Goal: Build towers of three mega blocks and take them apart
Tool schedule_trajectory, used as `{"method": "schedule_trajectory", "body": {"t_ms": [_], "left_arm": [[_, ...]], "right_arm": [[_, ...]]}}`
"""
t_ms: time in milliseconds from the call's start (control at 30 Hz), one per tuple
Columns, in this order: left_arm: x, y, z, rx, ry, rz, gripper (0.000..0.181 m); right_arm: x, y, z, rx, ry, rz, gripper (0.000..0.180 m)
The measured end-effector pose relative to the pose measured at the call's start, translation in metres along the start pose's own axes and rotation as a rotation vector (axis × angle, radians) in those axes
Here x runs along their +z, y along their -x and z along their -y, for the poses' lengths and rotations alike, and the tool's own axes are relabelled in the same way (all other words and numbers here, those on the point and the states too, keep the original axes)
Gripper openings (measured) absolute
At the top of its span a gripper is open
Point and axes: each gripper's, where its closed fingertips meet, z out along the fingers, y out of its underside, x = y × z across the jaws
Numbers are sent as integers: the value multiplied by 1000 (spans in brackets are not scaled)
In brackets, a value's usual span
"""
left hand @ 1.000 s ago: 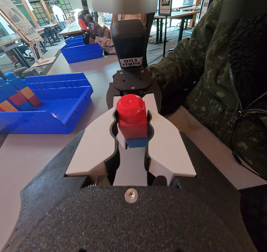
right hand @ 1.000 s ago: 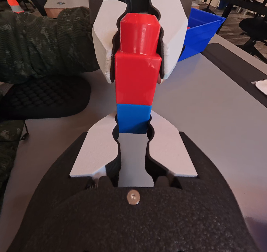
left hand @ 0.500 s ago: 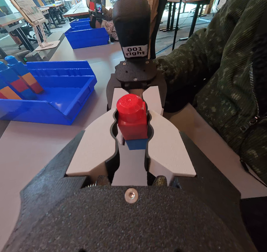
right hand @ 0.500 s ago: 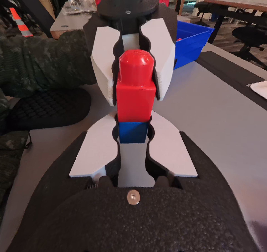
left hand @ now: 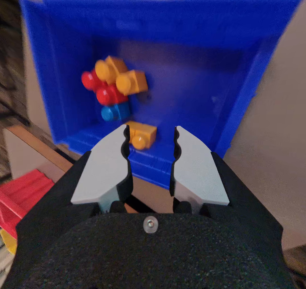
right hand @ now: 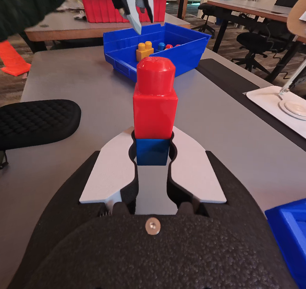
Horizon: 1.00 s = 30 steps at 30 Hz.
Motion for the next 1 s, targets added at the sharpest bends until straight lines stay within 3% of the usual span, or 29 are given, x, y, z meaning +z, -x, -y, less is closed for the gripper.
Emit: {"method": "schedule_trajectory", "body": {"t_ms": [167, 267, 567, 733, 867, 1000], "left_arm": [[55, 3, -50, -29, 243, -74, 60], [71, 10, -69, 18, 397, -50, 56], [93, 12, -79, 203, 558, 19, 41], [49, 12, -44, 229, 442, 92, 40], [-24, -9, 39, 244, 85, 167, 40], [-83, -91, 130, 417, -279, 119, 40]], "right_arm": [[6, 5, -11, -35, 52, 5, 36], [5, 1, -13, -15, 54, -5, 36], [4, -5, -17, 22, 53, -3, 36], [1, -12, -17, 34, 63, -34, 36], [-1, -21, -23, 89, 109, -75, 36], [-1, -21, -21, 89, 113, -86, 36]]}}
